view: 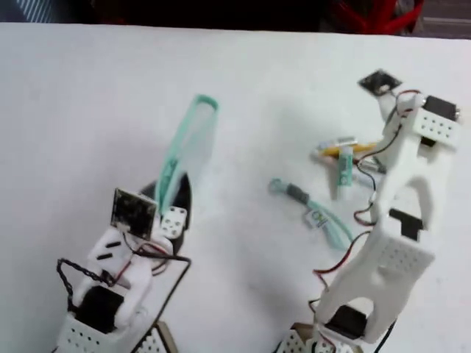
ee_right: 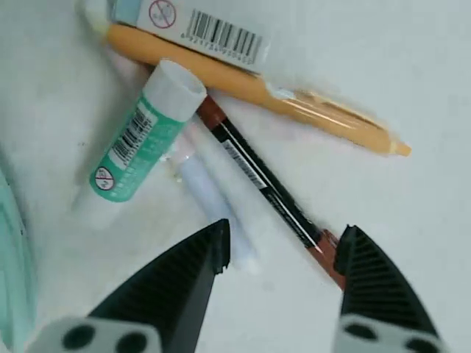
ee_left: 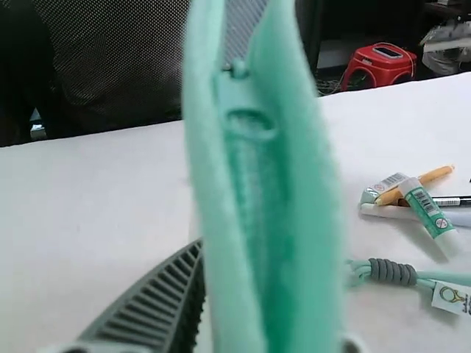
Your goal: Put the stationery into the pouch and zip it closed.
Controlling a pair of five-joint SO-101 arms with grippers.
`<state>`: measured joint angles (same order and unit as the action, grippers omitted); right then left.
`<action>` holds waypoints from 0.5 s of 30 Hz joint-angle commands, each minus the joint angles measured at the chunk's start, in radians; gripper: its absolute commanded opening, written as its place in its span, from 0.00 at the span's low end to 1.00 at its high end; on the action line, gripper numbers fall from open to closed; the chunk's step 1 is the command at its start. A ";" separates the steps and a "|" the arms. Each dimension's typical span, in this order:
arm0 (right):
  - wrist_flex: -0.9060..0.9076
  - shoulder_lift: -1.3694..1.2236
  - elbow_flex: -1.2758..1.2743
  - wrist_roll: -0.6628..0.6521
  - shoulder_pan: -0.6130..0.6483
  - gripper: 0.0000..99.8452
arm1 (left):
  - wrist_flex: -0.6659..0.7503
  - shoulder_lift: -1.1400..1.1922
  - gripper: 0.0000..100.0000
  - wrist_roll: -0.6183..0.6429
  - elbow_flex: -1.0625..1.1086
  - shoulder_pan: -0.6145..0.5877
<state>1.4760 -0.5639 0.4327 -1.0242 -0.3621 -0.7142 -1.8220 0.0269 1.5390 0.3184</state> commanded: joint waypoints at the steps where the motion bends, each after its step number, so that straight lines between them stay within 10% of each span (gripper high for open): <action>1: 0.070 -0.004 0.046 0.051 0.064 0.20 | 0.041 -0.005 0.02 -0.005 -0.011 -0.004; 15: 0.013 0.163 -0.095 0.391 0.240 0.28 | 0.043 -0.005 0.02 -0.006 0.015 0.005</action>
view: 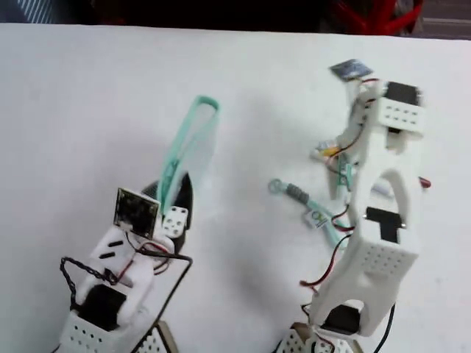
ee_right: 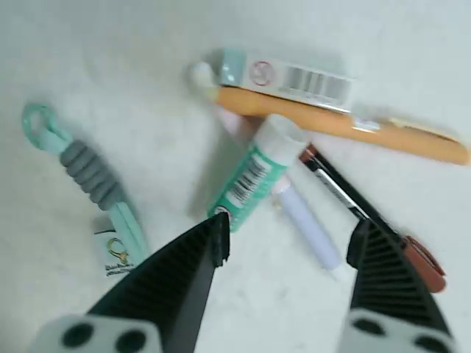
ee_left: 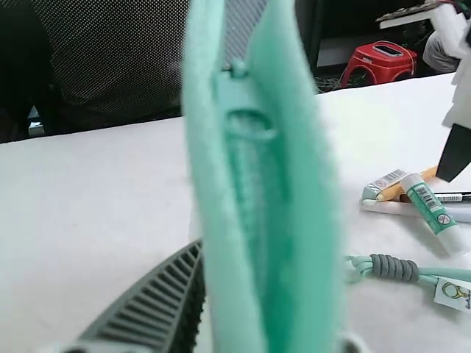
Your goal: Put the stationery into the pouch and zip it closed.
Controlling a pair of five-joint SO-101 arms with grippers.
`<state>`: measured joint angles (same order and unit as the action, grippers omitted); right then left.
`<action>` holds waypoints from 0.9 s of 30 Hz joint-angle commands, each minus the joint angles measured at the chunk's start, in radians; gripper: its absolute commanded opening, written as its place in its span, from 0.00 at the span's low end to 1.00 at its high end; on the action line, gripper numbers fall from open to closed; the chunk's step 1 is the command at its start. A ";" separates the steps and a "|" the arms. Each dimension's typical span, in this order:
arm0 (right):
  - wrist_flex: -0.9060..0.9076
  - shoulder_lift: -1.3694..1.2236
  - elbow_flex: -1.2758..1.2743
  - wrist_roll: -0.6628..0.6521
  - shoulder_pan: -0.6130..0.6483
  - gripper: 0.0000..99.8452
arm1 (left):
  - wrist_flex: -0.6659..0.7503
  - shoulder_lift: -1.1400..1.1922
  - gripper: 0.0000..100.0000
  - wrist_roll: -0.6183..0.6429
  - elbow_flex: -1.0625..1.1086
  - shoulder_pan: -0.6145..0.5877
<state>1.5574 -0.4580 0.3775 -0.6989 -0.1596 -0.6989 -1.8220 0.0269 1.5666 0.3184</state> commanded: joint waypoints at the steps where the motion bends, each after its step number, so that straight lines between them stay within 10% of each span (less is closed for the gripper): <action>1: -0.111 0.058 -0.064 0.094 0.041 0.27 | 0.028 -0.005 0.02 -0.006 -0.012 0.005; 27: -0.414 0.173 -0.612 0.015 -0.033 0.19 | 0.028 -0.005 0.02 -0.008 -0.003 0.005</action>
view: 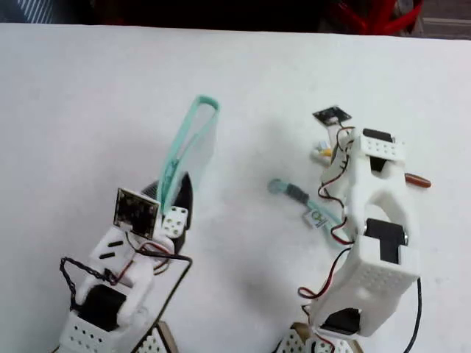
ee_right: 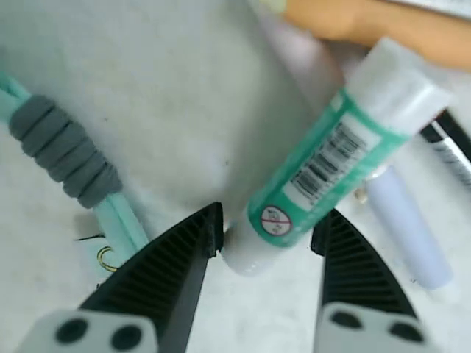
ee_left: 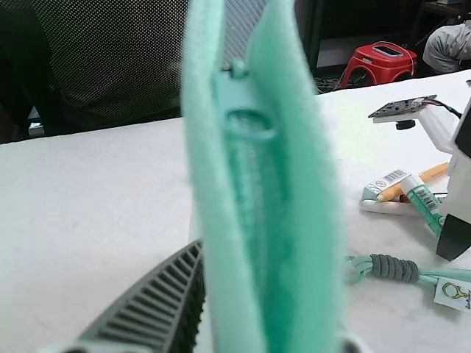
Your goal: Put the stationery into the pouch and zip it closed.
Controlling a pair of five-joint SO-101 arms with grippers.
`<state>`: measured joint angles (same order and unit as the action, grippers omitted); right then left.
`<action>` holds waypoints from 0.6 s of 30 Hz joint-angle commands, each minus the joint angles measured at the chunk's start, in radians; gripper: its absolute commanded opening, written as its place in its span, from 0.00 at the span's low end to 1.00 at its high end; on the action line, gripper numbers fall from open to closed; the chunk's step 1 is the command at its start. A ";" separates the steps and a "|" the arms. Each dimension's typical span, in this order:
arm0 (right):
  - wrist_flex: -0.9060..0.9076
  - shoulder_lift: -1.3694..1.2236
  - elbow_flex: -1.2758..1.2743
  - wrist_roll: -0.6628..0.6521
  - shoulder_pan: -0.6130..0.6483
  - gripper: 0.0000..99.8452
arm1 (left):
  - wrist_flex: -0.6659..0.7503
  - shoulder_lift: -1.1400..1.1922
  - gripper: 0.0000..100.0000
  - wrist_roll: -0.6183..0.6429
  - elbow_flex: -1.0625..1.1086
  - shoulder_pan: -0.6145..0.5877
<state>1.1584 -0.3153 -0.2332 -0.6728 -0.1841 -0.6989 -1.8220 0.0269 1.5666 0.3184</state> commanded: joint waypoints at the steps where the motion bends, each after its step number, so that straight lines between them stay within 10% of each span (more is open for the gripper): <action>1: -0.028 0.030 -0.002 -0.009 -0.008 0.17 | 0.028 -0.005 0.02 -0.008 -0.003 0.005; 18: 0.016 0.334 -0.003 0.101 -0.074 0.10 | 0.028 -0.005 0.02 -0.008 -0.003 0.005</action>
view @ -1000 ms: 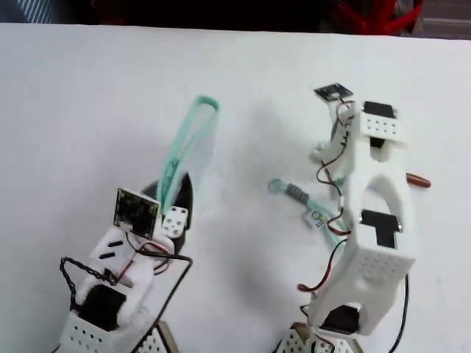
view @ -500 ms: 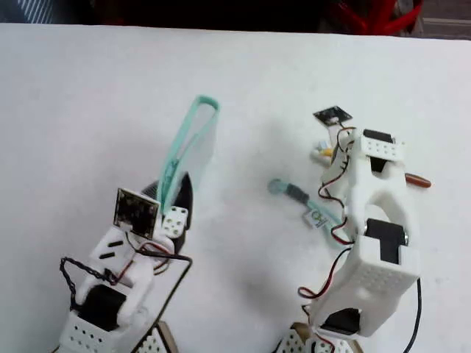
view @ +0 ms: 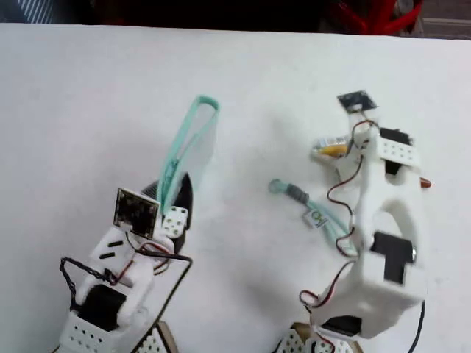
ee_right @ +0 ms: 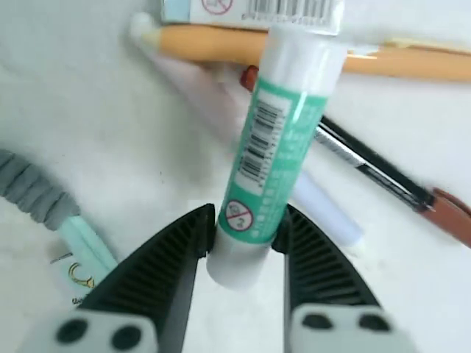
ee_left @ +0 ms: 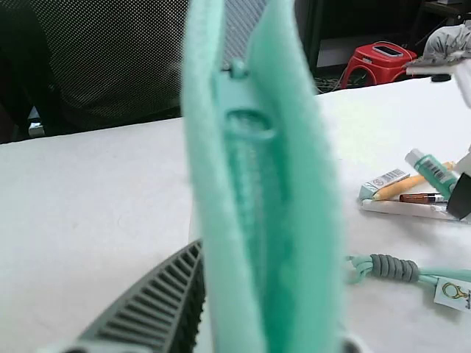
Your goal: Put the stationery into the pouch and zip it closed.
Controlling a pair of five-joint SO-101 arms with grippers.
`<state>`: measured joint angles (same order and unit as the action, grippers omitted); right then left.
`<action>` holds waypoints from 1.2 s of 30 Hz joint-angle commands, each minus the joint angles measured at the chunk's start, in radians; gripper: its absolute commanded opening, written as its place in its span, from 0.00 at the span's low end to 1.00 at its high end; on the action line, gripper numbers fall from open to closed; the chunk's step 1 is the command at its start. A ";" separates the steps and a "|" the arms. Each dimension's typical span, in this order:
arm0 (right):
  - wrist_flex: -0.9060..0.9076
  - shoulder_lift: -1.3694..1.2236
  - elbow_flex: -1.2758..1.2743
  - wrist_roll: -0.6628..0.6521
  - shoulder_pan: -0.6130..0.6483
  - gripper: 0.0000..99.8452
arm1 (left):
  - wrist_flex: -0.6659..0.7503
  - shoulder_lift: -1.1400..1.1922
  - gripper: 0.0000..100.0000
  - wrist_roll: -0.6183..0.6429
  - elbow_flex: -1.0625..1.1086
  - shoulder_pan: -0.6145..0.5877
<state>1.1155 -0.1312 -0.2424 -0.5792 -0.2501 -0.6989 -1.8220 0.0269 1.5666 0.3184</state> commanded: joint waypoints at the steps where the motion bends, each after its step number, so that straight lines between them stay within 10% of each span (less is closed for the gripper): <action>1: 0.084 0.196 0.006 0.008 -0.005 0.10 | 0.028 -0.005 0.02 -0.008 -0.003 0.005; 10: 0.223 0.654 0.012 -0.005 0.140 0.10 | -0.008 -0.005 0.07 -0.114 0.005 0.143; 21: 0.486 1.236 0.012 -0.348 0.598 0.10 | -0.011 -0.005 0.15 -0.107 0.038 0.180; 36: 0.547 1.118 0.011 -0.529 0.423 0.10 | -0.011 -0.005 0.15 -0.107 0.040 0.182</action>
<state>1.6556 1.0042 -0.2424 -1.0426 0.2593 -0.7050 -1.8236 -0.0775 1.6126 0.4918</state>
